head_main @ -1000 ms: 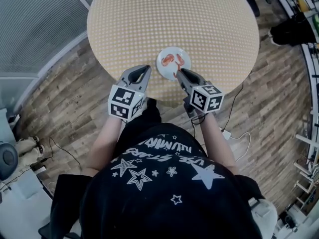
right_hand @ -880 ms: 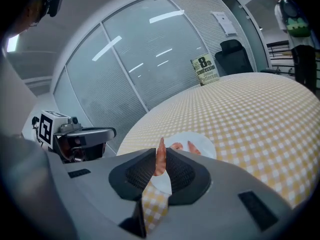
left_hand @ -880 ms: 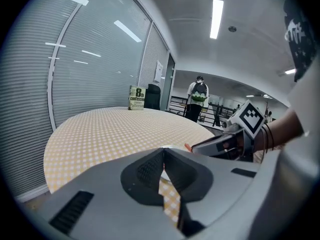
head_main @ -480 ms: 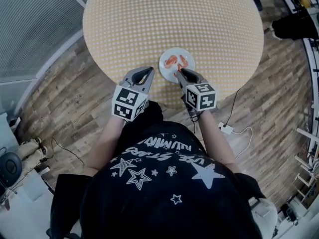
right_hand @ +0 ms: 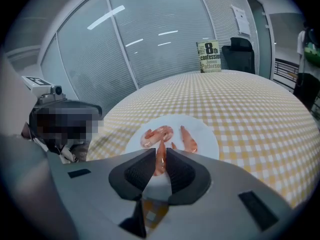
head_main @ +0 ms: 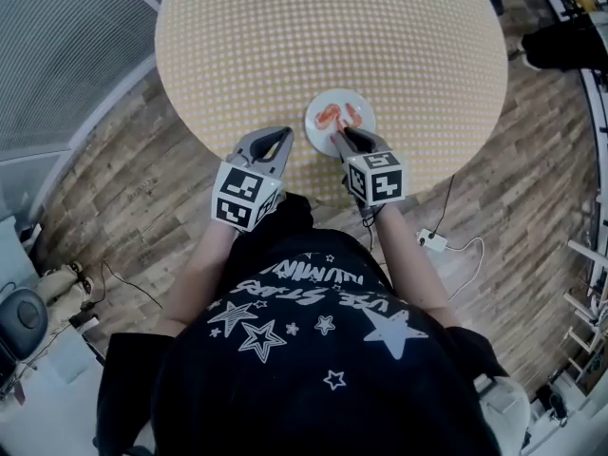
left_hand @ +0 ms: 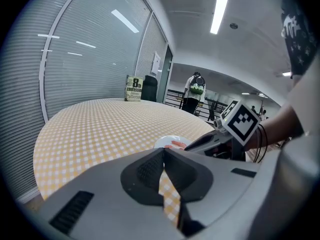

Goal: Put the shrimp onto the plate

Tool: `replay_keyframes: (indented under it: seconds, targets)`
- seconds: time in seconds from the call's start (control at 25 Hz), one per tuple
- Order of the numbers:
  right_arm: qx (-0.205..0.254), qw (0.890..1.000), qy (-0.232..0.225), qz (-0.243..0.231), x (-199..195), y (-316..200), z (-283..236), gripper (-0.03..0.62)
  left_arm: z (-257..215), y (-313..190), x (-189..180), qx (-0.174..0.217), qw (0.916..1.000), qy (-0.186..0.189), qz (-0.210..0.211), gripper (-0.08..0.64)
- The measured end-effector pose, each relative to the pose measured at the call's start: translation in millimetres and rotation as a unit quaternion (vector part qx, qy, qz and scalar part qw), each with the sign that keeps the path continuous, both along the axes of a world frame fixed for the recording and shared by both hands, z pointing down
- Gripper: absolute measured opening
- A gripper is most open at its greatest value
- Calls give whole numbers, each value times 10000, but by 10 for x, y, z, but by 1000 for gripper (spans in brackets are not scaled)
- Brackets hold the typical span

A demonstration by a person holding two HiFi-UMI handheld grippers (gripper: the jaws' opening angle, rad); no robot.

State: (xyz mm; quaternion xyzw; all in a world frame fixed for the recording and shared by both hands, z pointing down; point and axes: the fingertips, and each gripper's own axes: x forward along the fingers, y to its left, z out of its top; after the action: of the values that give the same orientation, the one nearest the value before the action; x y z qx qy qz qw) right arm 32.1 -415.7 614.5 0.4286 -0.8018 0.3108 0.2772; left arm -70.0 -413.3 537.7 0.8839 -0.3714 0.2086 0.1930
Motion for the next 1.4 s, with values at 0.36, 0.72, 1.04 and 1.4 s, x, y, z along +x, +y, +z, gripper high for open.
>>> replay_keyframes:
  seconds: [0.36,0.72,1.04,1.4]
  targets:
    - [27,9993,354,-121,-24,32,-19,71,-50,29,-50,45,10000,-22,-75,9]
    - [272,9990,244,-243,-2,123,-203,71,-128,101,-56,173,9997,-21,-151,8]
    - [701,9975,-68,3,214,273,-567,71,-309,276,100,411,9990,9,-177,9]
    - [1070,9940,-229,44,555,766,-886,71,-498,802,268,626,9976,-18,-280,9]
